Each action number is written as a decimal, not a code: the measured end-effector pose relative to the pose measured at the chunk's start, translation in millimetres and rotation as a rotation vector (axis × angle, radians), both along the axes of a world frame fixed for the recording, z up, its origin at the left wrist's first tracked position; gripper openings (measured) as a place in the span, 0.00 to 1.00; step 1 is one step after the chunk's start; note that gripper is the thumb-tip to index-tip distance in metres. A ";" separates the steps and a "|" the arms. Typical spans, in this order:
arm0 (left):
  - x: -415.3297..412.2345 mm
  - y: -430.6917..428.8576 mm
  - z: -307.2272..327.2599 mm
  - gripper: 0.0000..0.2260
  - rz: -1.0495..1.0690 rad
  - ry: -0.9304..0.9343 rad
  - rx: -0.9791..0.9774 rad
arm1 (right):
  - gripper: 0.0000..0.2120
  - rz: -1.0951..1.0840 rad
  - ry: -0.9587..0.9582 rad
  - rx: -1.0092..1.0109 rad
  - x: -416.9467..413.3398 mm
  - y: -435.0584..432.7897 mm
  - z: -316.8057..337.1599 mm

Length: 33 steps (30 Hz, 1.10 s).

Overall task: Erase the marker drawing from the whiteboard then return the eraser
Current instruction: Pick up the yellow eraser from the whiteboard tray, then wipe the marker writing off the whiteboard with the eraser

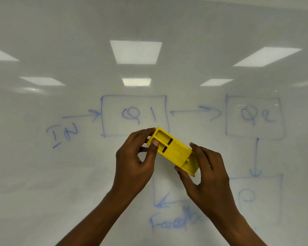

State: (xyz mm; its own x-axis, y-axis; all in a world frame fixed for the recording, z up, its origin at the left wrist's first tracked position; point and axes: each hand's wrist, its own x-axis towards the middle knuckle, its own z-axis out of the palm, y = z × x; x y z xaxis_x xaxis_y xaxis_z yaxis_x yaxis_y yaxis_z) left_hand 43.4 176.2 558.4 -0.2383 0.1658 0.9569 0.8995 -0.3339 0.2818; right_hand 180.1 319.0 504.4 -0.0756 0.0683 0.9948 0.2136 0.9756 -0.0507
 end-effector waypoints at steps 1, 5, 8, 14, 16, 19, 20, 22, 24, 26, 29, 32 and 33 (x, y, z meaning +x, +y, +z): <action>1.3 3.7 5.9 0.14 0.001 0.024 -0.002 | 0.29 -0.020 0.011 0.014 -0.2 3.1 3.6; 5.4 19.3 32.7 0.18 0.019 0.117 -0.035 | 0.28 -0.090 0.053 0.037 -3.1 14.9 22.6; 6.4 30.1 56.7 0.21 0.100 0.223 -0.076 | 0.25 -0.078 0.097 0.035 -4.8 25.3 42.1; -1.0 46.5 107.0 0.29 0.421 0.425 -0.131 | 0.27 -0.046 0.204 -0.095 -1.9 57.8 84.2; -6.8 52.7 123.3 0.30 0.535 0.458 -0.149 | 0.31 -0.048 0.228 -0.121 -1.7 70.4 97.5; -15.1 65.4 139.7 0.32 0.692 0.488 -0.186 | 0.34 -0.068 0.246 -0.144 -4.3 86.4 113.8; -17.4 69.8 141.9 0.32 0.734 0.500 -0.180 | 0.35 -0.068 0.244 -0.157 -6.5 89.8 117.7; -20.2 79.4 142.4 0.32 0.790 0.522 -0.154 | 0.35 -0.065 0.239 -0.166 -10.9 95.0 121.8; -22.6 87.3 138.2 0.32 0.823 0.528 -0.132 | 0.35 -0.069 0.225 -0.161 -15.7 96.6 121.0; -26.2 93.1 133.0 0.32 0.851 0.533 -0.109 | 0.35 -0.066 0.206 -0.155 -20.1 96.3 118.4; -30.9 98.8 127.7 0.33 0.877 0.529 -0.096 | 0.35 -0.058 0.198 -0.139 -24.6 97.0 117.1; -34.2 102.0 126.7 0.33 0.880 0.516 -0.099 | 0.35 -0.058 0.202 -0.123 -26.0 97.2 119.3; -35.4 103.4 126.6 0.33 0.880 0.513 -0.100 | 0.35 -0.058 0.206 -0.119 -26.4 97.4 120.2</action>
State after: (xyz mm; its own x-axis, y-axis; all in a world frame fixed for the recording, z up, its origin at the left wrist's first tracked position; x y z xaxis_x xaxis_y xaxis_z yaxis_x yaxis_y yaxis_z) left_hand 8.0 279.6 684.9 0.1205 0.2148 0.9692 0.8346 0.5067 -0.2160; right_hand 153.7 416.4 624.6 0.1358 0.1842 0.9735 0.2423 0.9465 -0.2129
